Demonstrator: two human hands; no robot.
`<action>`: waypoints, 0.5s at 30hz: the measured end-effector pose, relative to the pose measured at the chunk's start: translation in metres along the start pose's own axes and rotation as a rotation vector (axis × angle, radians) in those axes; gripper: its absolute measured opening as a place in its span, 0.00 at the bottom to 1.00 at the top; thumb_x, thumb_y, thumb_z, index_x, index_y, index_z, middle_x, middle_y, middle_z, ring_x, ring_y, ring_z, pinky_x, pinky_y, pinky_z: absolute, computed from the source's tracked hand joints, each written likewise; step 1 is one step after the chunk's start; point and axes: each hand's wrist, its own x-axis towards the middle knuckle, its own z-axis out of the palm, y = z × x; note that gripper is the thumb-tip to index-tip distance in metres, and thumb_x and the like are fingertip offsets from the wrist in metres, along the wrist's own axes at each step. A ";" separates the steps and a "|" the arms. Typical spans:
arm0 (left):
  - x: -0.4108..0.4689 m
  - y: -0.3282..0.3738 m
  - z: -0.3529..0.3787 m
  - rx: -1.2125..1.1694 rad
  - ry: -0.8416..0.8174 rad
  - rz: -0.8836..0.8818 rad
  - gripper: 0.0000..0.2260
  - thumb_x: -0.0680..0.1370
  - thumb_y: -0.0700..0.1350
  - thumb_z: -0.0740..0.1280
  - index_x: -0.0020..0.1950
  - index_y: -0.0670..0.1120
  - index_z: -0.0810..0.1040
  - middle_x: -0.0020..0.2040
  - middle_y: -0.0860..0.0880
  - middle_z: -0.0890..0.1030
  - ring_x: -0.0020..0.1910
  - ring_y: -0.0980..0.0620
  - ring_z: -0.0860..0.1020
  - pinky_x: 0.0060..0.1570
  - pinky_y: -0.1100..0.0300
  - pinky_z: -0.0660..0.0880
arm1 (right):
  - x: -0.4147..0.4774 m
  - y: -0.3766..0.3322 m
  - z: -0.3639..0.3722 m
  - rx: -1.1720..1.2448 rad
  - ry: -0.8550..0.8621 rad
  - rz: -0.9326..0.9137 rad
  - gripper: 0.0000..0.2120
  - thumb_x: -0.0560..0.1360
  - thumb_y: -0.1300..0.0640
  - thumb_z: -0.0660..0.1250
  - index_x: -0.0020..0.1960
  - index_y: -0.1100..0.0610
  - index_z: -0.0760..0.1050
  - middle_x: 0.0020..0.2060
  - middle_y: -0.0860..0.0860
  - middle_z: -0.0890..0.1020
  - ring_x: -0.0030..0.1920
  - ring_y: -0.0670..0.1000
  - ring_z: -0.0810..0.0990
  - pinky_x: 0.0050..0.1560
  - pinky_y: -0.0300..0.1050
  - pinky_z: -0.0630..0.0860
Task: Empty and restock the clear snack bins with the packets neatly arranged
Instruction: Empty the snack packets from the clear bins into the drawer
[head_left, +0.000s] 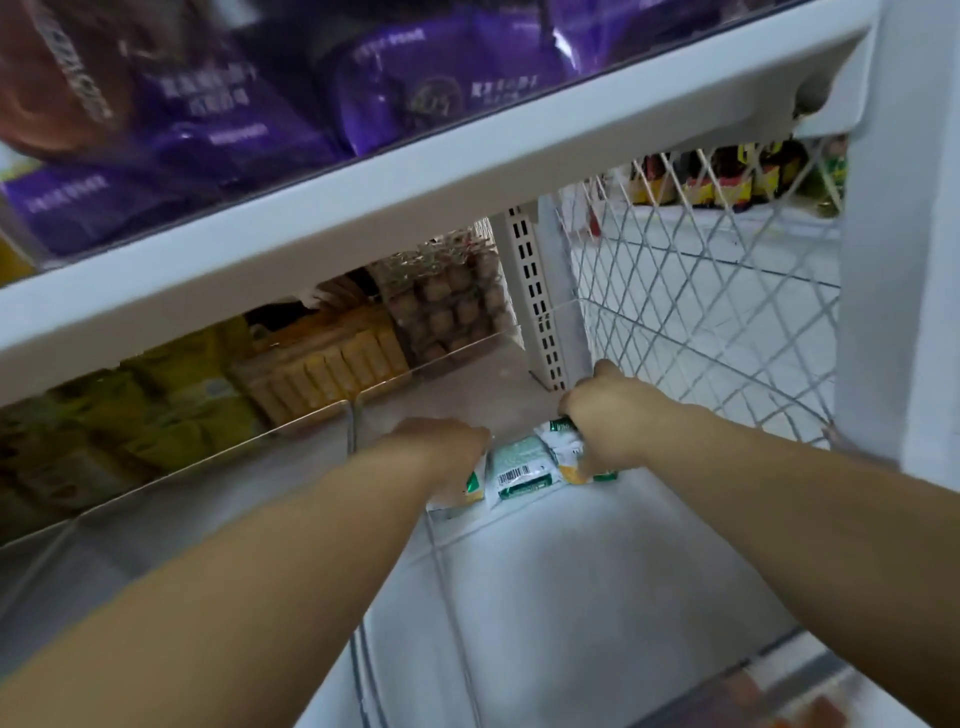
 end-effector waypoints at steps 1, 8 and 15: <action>-0.001 -0.001 0.000 -0.008 -0.016 -0.009 0.21 0.76 0.44 0.67 0.68 0.48 0.67 0.60 0.46 0.75 0.53 0.47 0.74 0.42 0.59 0.68 | -0.001 0.000 -0.001 0.018 -0.019 0.002 0.14 0.71 0.50 0.71 0.50 0.59 0.76 0.39 0.50 0.73 0.53 0.53 0.66 0.41 0.43 0.68; -0.006 -0.011 -0.008 -0.460 0.023 -0.035 0.13 0.73 0.44 0.73 0.57 0.47 0.79 0.55 0.50 0.81 0.51 0.50 0.78 0.51 0.57 0.75 | -0.006 0.000 -0.011 0.055 -0.144 0.059 0.14 0.67 0.53 0.76 0.40 0.58 0.72 0.34 0.50 0.72 0.41 0.53 0.77 0.39 0.43 0.74; -0.012 -0.004 -0.011 -0.777 -0.242 0.115 0.10 0.76 0.42 0.70 0.57 0.46 0.81 0.54 0.45 0.82 0.52 0.52 0.78 0.59 0.55 0.74 | -0.017 0.004 -0.026 0.063 -0.325 0.048 0.23 0.67 0.51 0.77 0.57 0.59 0.77 0.51 0.52 0.80 0.45 0.53 0.81 0.41 0.46 0.79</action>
